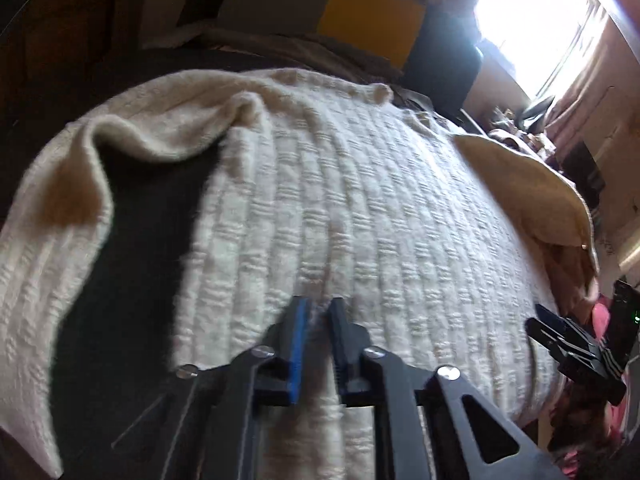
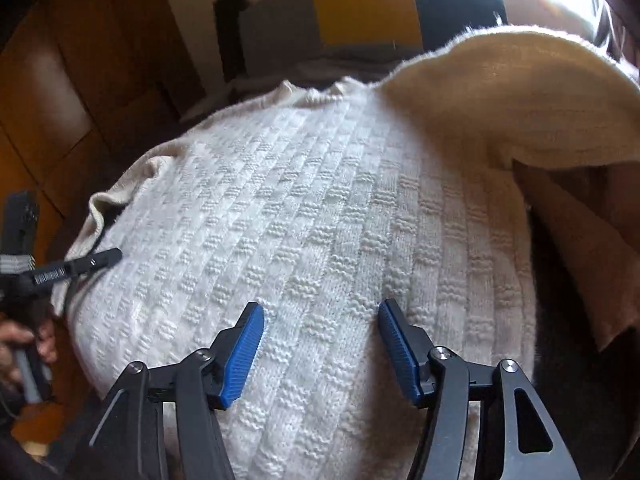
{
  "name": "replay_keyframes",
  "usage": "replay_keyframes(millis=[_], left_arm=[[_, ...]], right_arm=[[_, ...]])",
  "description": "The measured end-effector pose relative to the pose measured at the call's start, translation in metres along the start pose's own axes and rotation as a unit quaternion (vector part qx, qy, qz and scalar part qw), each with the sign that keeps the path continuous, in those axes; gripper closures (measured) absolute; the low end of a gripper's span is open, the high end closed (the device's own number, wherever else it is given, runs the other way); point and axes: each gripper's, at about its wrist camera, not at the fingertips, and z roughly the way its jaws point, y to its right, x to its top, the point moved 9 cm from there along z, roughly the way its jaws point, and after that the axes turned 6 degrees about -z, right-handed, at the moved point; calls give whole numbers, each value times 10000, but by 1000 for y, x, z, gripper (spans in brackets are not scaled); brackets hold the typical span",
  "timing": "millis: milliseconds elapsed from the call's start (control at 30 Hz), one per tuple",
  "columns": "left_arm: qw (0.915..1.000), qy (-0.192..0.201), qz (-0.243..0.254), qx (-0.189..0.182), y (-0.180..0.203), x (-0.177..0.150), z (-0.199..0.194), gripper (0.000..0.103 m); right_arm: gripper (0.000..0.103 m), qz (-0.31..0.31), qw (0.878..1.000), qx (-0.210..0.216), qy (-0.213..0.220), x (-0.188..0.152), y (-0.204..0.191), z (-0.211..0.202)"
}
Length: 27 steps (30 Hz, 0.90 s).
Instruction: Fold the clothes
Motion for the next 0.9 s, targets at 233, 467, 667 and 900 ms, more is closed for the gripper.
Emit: replay_keyframes(millis=[233, 467, 667, 900], left_arm=[[9987, 321, -348, 189, -30, 14, -38, 80], [9791, 913, -1033, 1497, -165, 18, -131, 73], [9710, 691, -1792, 1421, -220, -14, -139, 72], [9839, 506, -1183, 1244, -191, -6, -103, 57]], right_arm=[[0, -689, 9965, -456, -138, 3, -28, 25], [0, -874, 9941, -605, 208, 3, -32, 26], [0, -902, 9929, -728, 277, 3, -37, 24], [0, -938, 9926, -765, -19, 6, -41, 24]])
